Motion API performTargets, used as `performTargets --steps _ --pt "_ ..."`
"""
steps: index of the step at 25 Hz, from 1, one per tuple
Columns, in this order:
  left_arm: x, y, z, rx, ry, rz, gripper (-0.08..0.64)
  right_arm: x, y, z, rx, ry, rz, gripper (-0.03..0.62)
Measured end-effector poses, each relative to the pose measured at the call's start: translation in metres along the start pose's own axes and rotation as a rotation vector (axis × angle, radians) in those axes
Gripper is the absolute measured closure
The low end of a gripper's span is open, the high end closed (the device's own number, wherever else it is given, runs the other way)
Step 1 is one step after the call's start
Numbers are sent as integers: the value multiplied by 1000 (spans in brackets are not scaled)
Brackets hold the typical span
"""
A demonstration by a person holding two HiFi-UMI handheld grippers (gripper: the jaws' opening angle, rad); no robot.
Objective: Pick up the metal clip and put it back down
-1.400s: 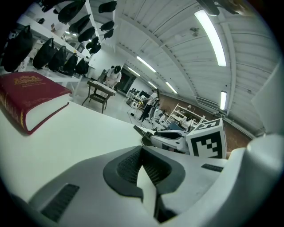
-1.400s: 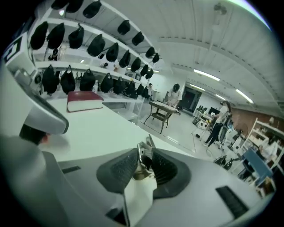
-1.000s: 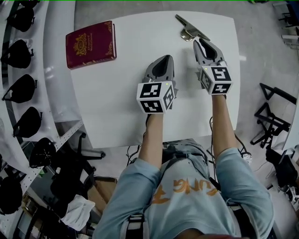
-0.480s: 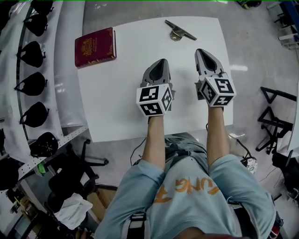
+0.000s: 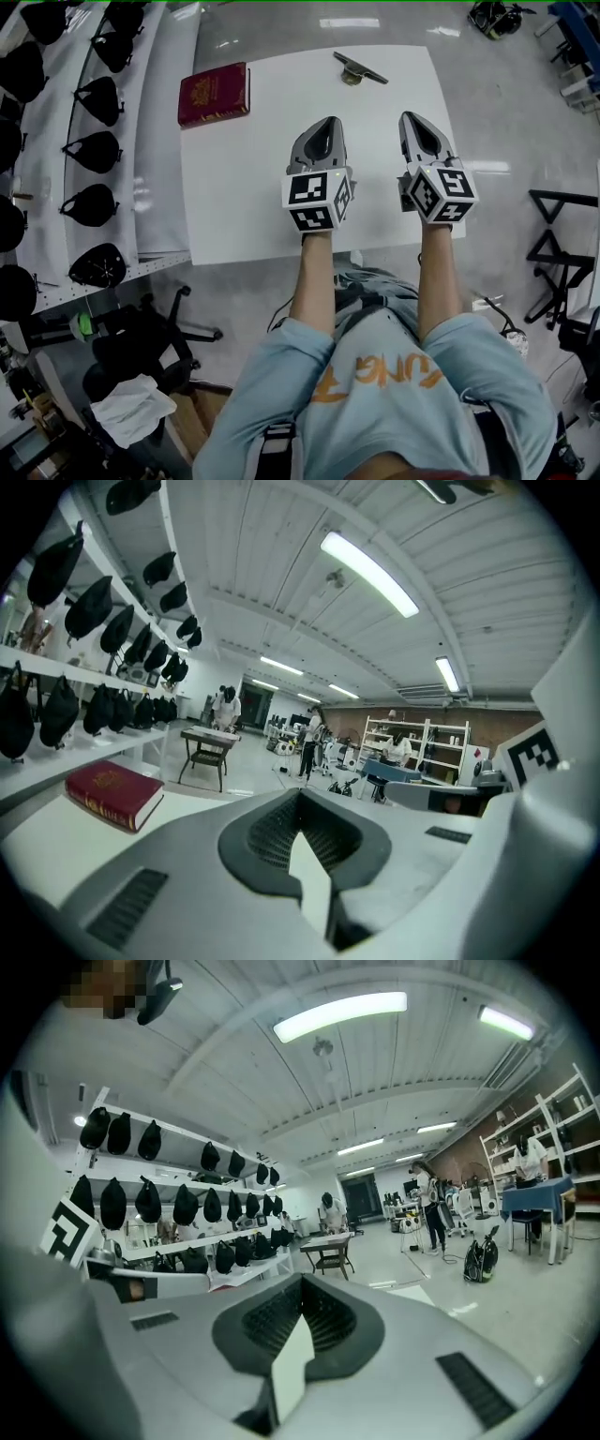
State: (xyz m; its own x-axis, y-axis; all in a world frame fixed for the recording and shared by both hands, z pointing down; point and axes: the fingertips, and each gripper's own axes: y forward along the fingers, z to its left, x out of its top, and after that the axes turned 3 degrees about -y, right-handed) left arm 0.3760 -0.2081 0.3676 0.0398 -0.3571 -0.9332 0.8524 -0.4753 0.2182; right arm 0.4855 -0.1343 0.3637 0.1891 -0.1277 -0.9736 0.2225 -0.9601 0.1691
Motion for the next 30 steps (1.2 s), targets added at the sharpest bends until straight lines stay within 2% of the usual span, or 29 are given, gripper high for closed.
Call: performTargets --steps 6,11,20,30 --pt "22 -39 -19 25 103 -67 538 21 -33 17 39 -43 -76 565" --pt "27 -62 -30 38 140 -91 538 32 -56 23 51 -77 -101 565" --pt "31 -67 -51 9 179 -104 538 42 -69 23 58 -107 -126 565" --pt "40 -66 -54 -2 193 -119 538 52 -71 19 53 -119 -154 565"
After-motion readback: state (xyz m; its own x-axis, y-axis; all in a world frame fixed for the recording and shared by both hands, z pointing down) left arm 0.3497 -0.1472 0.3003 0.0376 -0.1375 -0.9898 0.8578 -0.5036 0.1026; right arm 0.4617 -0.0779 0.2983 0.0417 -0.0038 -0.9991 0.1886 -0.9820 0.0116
